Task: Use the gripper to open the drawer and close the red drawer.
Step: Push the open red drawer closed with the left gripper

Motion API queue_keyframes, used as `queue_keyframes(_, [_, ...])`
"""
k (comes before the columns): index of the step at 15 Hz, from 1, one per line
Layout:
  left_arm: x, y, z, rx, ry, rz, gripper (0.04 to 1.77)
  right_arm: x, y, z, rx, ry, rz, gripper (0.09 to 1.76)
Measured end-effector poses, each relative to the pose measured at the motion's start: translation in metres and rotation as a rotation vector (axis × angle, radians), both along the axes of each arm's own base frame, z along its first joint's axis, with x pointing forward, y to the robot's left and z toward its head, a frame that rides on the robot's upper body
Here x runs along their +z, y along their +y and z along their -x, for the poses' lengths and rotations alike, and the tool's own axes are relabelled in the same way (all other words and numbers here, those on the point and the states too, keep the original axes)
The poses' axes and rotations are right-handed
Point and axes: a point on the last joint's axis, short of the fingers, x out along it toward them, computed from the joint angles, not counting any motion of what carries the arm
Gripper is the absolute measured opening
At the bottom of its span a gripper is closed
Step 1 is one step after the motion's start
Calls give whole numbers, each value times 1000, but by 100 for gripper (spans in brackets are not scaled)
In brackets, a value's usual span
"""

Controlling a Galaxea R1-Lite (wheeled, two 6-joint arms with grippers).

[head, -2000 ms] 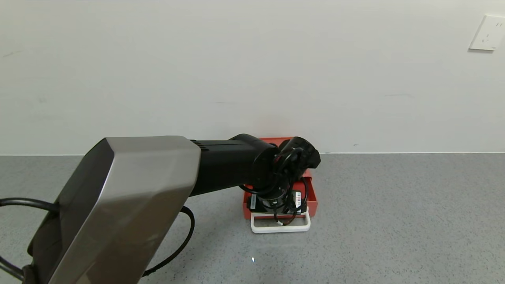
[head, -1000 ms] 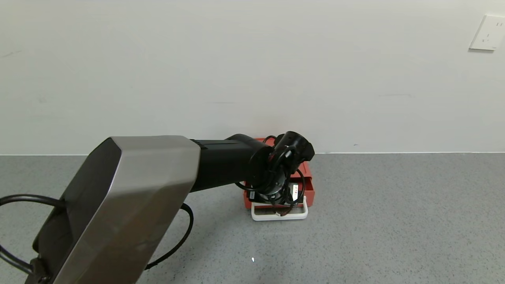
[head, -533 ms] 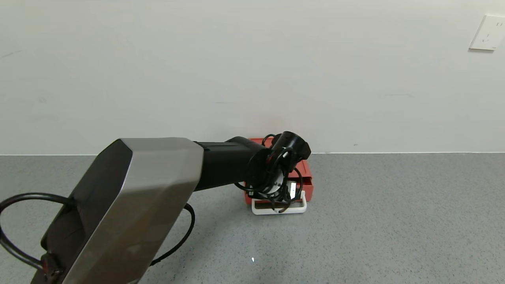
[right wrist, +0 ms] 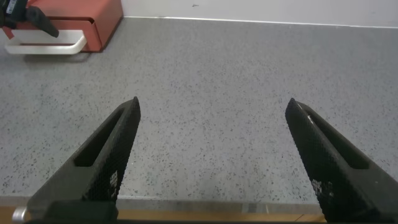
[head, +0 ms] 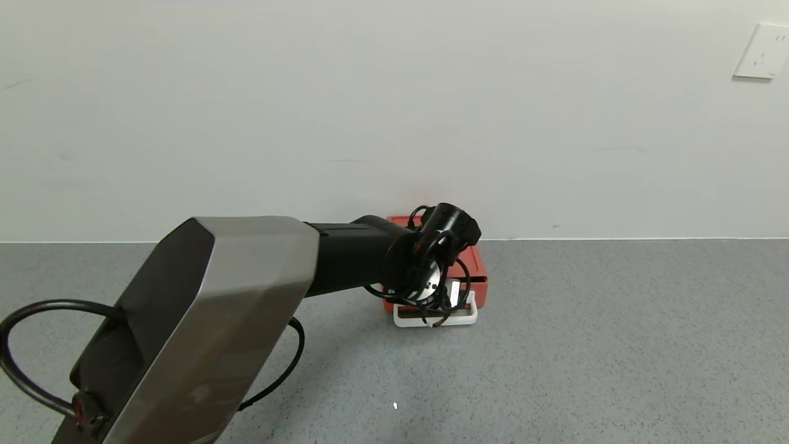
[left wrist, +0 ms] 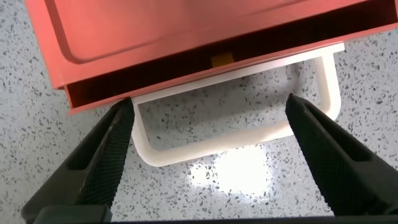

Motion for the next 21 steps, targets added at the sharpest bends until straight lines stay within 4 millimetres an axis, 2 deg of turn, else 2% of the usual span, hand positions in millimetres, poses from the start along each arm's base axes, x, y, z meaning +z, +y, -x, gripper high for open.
queue_keyframes(21, [-3, 0, -12, -3, -80, -23, 175, 0, 0, 0, 0, 0, 0, 171])
